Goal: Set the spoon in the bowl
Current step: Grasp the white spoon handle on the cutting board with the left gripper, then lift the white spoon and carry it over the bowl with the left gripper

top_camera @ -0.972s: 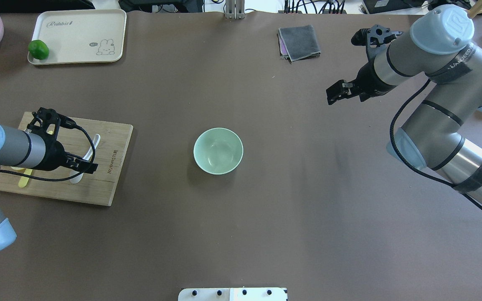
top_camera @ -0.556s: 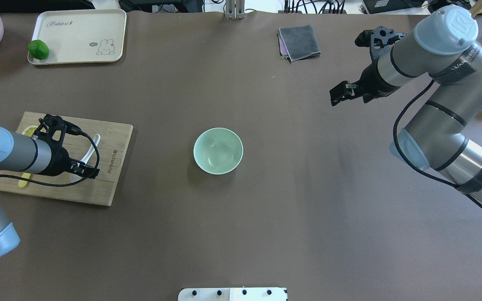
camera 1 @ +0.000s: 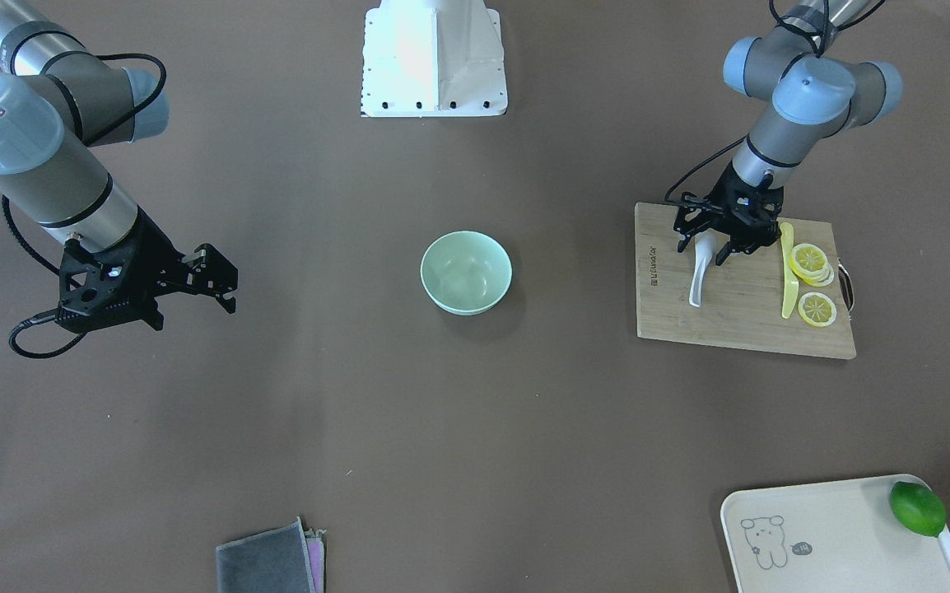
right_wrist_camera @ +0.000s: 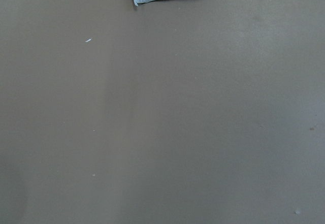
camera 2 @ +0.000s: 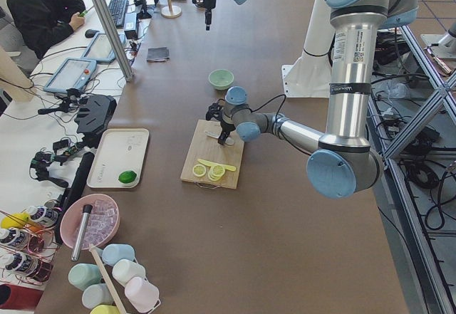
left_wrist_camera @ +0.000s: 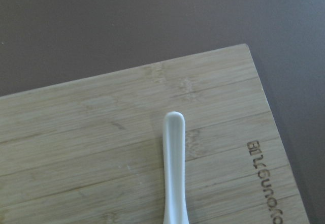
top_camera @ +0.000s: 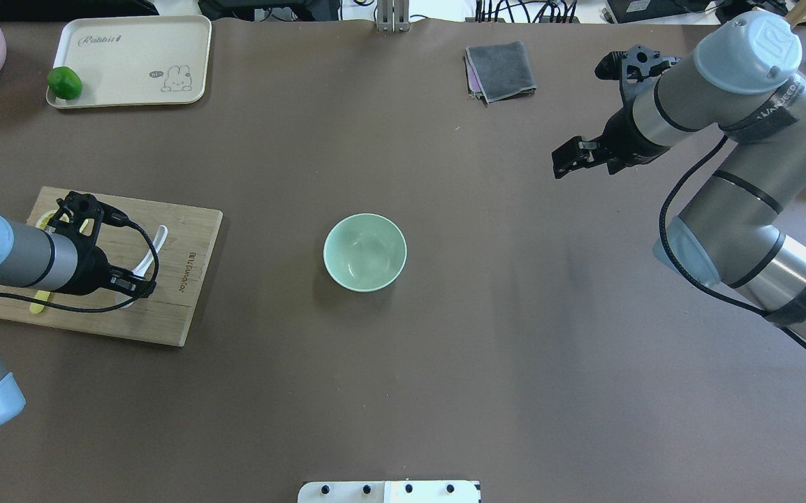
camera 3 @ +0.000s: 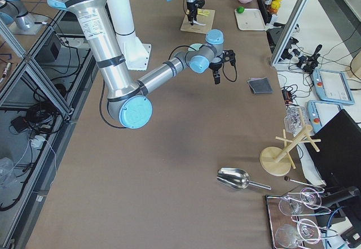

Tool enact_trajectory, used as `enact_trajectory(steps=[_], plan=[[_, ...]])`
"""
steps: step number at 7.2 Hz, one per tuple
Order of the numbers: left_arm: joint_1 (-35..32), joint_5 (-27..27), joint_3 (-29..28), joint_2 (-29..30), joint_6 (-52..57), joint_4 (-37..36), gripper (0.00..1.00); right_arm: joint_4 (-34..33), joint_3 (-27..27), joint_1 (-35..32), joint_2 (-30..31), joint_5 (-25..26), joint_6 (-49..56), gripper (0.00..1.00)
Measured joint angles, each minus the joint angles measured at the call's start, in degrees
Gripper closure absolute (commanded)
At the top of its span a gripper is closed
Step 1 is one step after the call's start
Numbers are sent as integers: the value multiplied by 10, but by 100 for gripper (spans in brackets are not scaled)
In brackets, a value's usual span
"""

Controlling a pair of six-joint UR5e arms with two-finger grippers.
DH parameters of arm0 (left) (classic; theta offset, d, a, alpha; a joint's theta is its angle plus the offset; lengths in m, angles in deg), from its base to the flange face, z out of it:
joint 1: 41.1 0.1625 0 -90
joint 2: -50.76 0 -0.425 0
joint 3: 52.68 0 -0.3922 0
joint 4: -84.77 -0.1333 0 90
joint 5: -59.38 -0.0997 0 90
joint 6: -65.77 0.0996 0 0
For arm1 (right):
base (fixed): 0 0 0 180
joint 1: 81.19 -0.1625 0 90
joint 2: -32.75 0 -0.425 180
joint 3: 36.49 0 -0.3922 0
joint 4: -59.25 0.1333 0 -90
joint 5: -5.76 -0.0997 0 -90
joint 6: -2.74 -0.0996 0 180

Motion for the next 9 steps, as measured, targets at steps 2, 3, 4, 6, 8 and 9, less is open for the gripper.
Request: enact_trajectory(steps=[2,3,4,6,8,9], plan=[[1,0,9,1,-5,0,100,-16,2,2,-4,-2,-1,0],[-1,1,14,4,-6,-1,100,-21,3,2,-4,-3,-1,0],[-8,6,21,10,-6,-3,100,-26,4,2,-5,-3,0,0],[-41,39,27,54,-12,-15,100,-37,5,2,-6,-5,2,0],[-50,51,19,162,-82,-55,100,-42,4,-5,-3,-10,13,0],[-46,50,5,223,-135,-76,100,-60,3,-21,-2,-12,37,0]])
